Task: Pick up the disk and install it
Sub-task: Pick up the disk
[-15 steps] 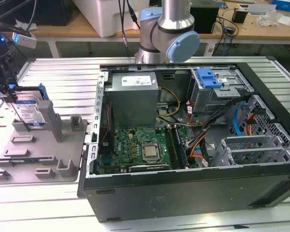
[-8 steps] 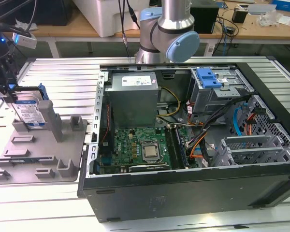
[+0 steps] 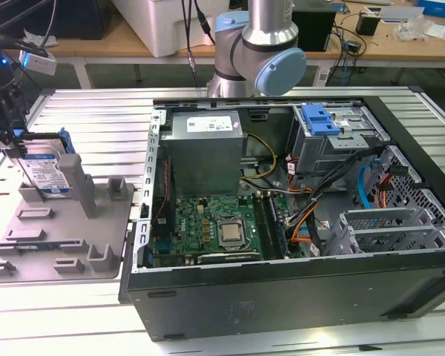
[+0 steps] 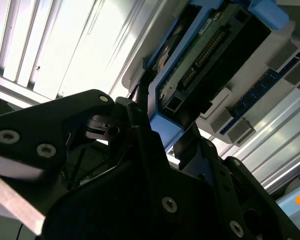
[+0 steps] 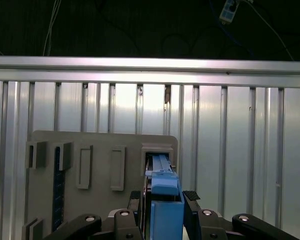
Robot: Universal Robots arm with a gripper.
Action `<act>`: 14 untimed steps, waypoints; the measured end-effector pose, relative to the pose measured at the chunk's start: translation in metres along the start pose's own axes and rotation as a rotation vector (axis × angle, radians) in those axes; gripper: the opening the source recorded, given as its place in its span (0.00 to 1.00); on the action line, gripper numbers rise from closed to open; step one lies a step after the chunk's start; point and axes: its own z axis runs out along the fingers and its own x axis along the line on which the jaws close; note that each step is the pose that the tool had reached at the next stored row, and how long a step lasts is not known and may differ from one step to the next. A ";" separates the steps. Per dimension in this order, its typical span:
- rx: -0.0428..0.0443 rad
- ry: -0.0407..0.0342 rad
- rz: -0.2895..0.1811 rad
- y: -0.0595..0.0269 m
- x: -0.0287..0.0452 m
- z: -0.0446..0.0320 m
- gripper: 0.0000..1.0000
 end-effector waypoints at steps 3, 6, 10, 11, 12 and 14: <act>-0.0001 0.0000 0.000 0.0000 0.0000 0.0000 0.38; -0.0001 0.0000 0.000 0.0001 0.0001 0.0002 0.37; 0.0000 0.0000 0.000 0.0000 0.0004 0.0005 0.37; -0.0001 0.0000 0.000 0.0000 0.0005 0.0005 0.37; -0.0001 0.0000 0.000 0.0000 0.0005 0.0006 0.37; -0.0002 0.0001 0.000 0.0001 0.0006 0.0007 0.37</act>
